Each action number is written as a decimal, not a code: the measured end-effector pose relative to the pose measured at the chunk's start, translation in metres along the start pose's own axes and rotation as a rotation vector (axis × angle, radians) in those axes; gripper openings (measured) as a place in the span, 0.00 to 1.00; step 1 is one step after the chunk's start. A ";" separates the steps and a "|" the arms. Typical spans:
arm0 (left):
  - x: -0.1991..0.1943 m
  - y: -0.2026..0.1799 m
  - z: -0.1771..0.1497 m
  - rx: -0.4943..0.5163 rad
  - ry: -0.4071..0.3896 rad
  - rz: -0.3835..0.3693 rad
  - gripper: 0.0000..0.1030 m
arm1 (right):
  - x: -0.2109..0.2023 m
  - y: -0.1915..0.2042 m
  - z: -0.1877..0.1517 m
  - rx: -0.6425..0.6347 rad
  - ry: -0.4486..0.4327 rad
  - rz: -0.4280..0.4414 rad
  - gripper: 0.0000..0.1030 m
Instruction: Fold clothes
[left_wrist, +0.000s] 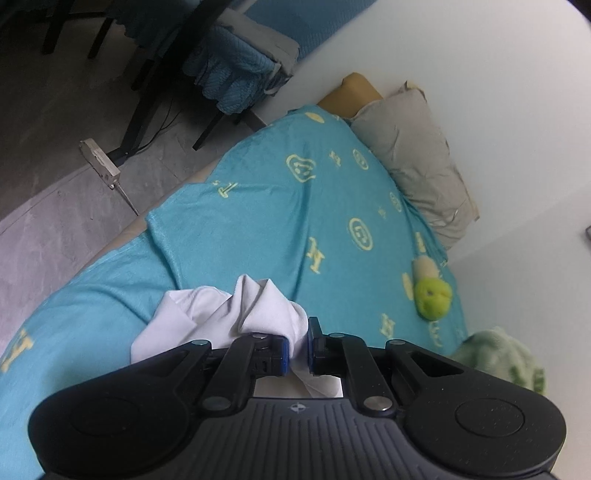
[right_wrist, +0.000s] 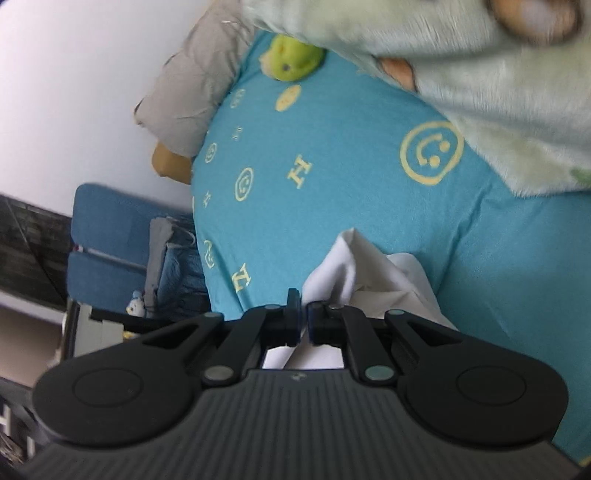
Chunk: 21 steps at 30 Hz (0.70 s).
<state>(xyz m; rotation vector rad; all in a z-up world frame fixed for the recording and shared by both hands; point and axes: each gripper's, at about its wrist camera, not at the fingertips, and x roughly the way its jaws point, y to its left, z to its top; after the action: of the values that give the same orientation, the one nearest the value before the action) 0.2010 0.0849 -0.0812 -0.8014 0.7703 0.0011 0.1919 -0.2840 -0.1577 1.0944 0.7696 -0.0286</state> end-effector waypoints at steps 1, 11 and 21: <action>0.008 0.003 0.000 0.009 0.004 0.003 0.10 | 0.006 -0.002 0.001 -0.008 0.004 -0.020 0.06; 0.055 0.007 -0.002 0.160 0.024 0.043 0.10 | 0.044 -0.008 0.005 -0.094 0.013 -0.121 0.07; 0.042 -0.013 -0.016 0.363 -0.070 0.049 0.73 | 0.020 0.021 -0.007 -0.252 -0.050 0.000 0.89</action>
<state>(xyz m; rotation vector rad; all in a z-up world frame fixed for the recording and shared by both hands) 0.2253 0.0533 -0.1057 -0.4352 0.6976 -0.0654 0.2110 -0.2614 -0.1544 0.8513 0.7078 0.0399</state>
